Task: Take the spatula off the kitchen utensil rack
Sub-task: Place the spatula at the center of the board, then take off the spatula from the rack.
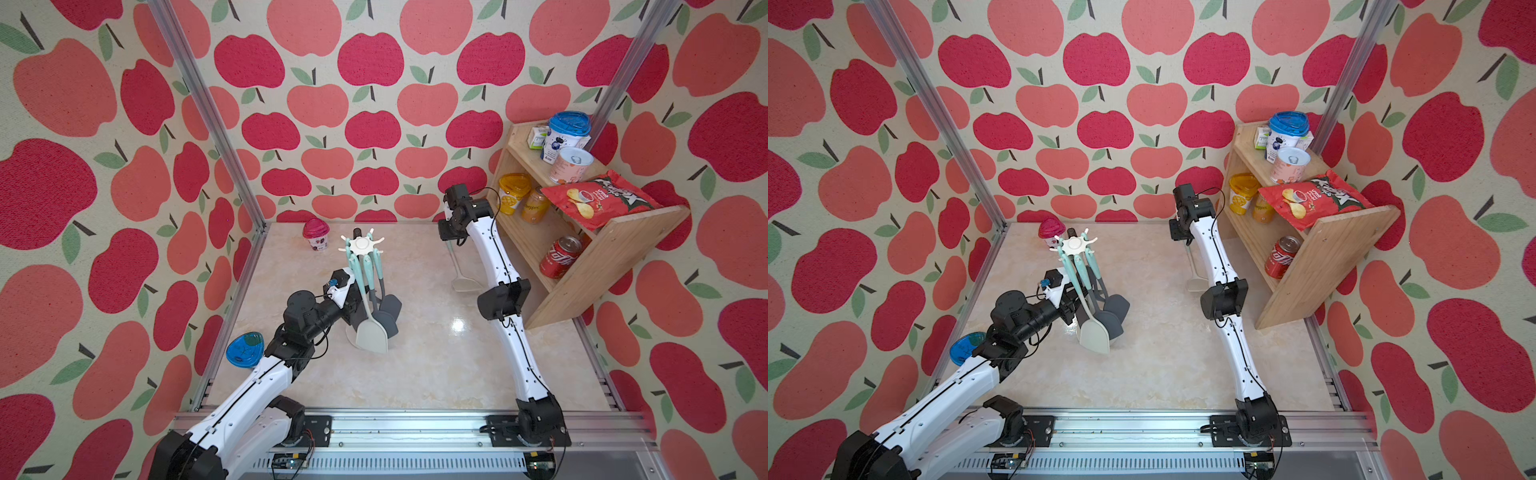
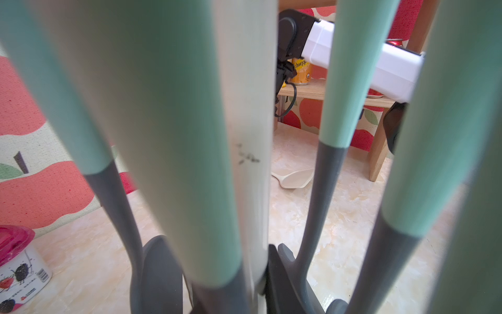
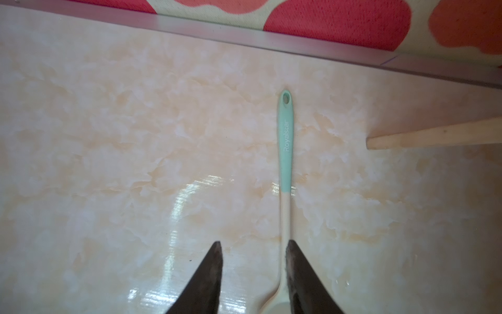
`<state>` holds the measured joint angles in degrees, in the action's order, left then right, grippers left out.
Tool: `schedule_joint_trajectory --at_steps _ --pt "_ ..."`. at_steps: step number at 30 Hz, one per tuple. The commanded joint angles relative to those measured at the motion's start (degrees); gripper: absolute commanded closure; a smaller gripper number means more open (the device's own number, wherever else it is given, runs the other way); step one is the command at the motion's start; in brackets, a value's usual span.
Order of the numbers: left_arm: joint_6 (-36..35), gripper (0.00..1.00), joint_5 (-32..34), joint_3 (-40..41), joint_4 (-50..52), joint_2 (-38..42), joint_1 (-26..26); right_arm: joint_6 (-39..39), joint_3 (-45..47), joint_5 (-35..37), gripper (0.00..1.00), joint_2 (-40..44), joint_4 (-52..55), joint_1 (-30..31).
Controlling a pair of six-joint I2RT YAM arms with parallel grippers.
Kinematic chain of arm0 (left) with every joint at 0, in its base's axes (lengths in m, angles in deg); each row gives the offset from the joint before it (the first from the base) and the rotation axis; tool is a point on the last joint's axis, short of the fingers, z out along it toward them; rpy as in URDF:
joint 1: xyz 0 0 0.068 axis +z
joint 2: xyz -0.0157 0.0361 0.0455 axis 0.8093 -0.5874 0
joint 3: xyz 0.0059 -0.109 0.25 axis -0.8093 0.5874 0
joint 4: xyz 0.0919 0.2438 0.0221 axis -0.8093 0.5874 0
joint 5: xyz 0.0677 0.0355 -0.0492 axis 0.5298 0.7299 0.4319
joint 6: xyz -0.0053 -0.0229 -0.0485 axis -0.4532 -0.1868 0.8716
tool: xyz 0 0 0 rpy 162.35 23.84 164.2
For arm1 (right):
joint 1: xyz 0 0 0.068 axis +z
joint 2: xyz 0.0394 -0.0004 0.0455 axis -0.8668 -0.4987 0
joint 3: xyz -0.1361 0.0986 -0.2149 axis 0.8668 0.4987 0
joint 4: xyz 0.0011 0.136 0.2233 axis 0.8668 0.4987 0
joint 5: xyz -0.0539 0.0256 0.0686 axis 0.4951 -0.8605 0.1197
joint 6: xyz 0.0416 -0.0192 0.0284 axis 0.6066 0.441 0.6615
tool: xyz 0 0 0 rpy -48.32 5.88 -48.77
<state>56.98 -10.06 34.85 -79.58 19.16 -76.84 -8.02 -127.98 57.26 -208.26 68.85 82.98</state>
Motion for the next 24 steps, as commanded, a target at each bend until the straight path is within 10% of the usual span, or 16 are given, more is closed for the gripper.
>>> schedule_joint_trajectory --at_steps 1,16,24 --pt "-3.8 1.0 2.9 1.9 8.8 -1.9 0.3 -1.2 -1.1 1.3 0.59 6.9 -0.3 2.1" --pt "-2.9 1.0 2.4 1.9 8.6 -0.2 0.1 -3.9 -1.1 3.9 0.59 26.0 -8.2 12.1" --pt "-3.1 1.0 2.3 1.3 8.4 0.1 0.0 -9.0 -0.2 1.7 0.38 33.3 -19.9 10.2"
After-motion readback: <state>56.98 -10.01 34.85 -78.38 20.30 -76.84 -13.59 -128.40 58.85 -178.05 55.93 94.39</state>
